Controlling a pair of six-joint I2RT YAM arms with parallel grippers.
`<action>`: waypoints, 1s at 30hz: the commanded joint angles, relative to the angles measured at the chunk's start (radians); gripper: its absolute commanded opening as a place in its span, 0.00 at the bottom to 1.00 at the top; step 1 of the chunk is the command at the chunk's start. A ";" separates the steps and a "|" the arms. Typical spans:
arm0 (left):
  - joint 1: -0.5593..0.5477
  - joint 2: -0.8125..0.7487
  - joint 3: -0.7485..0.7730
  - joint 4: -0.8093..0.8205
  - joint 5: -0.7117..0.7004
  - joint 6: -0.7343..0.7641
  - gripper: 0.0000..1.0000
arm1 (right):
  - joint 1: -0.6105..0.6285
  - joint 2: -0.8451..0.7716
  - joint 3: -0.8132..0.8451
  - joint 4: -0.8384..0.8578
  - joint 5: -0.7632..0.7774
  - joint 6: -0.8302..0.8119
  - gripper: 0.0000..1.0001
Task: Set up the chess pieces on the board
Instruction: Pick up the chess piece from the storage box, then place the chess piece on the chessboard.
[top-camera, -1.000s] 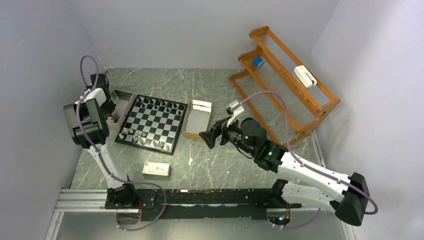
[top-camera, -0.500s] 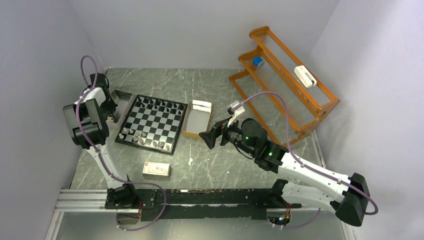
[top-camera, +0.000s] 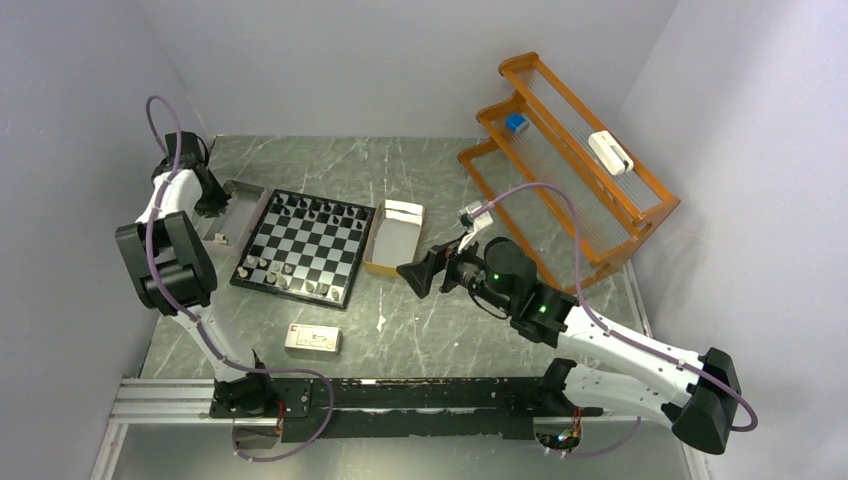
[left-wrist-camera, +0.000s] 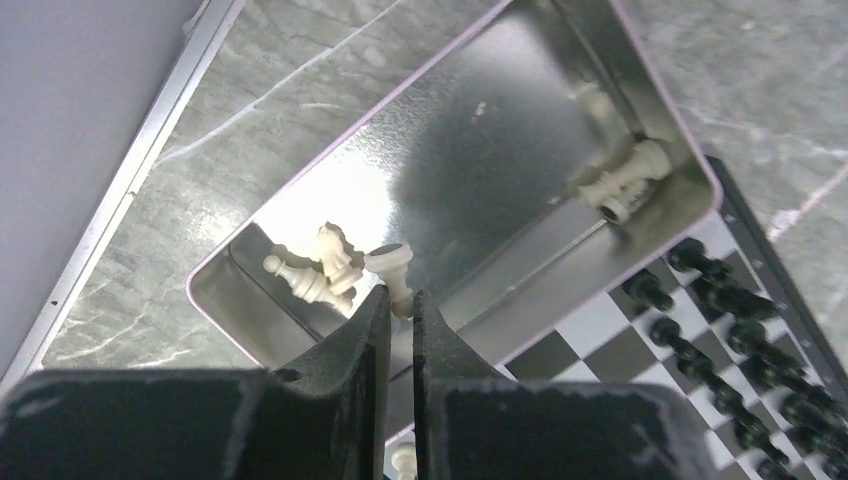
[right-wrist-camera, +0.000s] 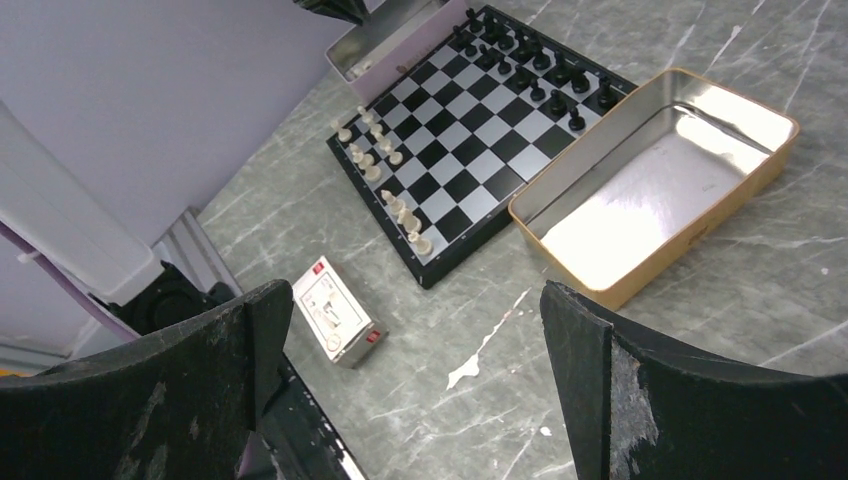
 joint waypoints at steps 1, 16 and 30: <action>0.008 -0.078 0.019 -0.035 0.092 0.019 0.07 | -0.001 -0.008 0.016 0.042 0.004 0.072 1.00; -0.141 -0.191 -0.024 -0.209 0.397 0.132 0.05 | -0.003 0.010 0.070 0.049 0.054 0.128 1.00; -0.346 -0.185 -0.097 -0.372 0.356 0.216 0.06 | -0.001 -0.142 -0.005 -0.038 0.052 0.134 0.99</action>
